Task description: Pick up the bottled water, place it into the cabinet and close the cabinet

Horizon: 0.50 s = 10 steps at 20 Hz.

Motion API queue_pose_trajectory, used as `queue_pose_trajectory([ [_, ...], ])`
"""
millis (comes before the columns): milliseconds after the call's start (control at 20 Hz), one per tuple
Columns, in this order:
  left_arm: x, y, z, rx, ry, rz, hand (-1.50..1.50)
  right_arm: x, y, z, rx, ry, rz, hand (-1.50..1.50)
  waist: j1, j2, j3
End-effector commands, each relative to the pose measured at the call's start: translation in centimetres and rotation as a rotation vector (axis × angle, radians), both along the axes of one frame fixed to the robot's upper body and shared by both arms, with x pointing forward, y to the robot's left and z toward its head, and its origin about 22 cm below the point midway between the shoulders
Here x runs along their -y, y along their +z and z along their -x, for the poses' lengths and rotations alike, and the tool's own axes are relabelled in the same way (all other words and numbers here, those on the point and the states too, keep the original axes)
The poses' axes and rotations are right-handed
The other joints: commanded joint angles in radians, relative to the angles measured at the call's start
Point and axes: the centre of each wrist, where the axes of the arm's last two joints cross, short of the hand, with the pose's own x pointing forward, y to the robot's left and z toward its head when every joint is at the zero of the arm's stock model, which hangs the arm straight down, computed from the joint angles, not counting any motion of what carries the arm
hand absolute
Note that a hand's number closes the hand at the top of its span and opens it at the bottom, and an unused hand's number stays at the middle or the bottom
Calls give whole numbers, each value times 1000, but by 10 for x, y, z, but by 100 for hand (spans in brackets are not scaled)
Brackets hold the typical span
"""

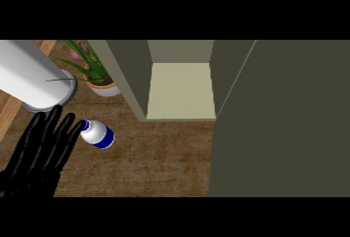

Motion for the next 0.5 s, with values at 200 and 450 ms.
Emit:
queue_pose_trajectory([
  [200, 14, 33, 51, -28, -16, 30, -150, 7, 15, 29, -10, 20, -11, -150, 4, 1, 1],
  [450, 7, 36, 55, -45, -8, 15, -150, 12, 35, 43, -22, 32, -13, -150, 3, -3, 0],
])
